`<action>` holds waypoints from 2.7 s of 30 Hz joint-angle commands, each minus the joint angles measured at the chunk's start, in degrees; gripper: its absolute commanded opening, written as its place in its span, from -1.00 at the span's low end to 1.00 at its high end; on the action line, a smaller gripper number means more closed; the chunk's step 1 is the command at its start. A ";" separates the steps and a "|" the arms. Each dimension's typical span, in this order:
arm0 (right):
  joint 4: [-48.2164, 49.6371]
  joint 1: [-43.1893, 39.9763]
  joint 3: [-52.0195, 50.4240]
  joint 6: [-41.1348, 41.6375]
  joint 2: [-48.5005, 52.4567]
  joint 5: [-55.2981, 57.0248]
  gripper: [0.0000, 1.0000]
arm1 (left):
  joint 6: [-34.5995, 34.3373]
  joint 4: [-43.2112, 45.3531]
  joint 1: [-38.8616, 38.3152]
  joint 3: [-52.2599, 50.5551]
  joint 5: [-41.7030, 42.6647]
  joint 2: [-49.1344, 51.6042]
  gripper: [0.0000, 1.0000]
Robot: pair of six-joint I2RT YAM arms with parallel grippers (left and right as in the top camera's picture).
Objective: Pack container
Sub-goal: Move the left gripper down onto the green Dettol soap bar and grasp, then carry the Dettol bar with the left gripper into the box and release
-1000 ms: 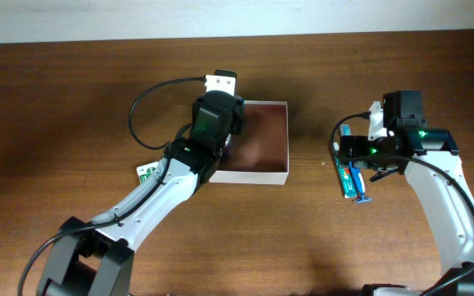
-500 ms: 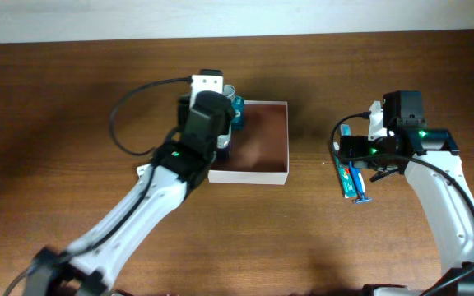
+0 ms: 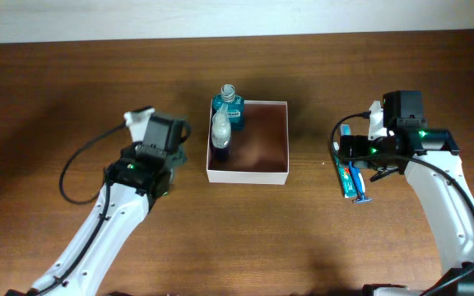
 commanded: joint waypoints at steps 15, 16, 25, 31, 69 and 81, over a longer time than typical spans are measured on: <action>0.11 0.24 0.83 0.00 0.20 0.28 0.97 | 5.18 5.53 9.55 -10.21 16.04 0.37 0.58; 0.11 0.24 0.83 0.00 0.20 0.28 0.97 | 5.18 5.84 9.57 -10.82 15.93 0.42 0.88; 0.11 0.24 0.83 0.00 0.20 0.28 0.97 | 5.18 11.34 9.60 -16.92 14.93 0.42 0.96; 0.11 0.24 0.83 0.00 0.20 0.28 0.97 | 5.14 15.13 9.60 -19.41 13.99 0.55 0.93; 0.11 0.24 0.83 0.00 0.20 0.28 0.98 | 8.76 19.52 8.92 -15.13 28.11 -22.03 -0.36; 0.11 0.24 0.83 0.00 0.20 0.31 0.97 | 8.76 39.45 -6.43 -15.13 29.09 -18.64 -0.36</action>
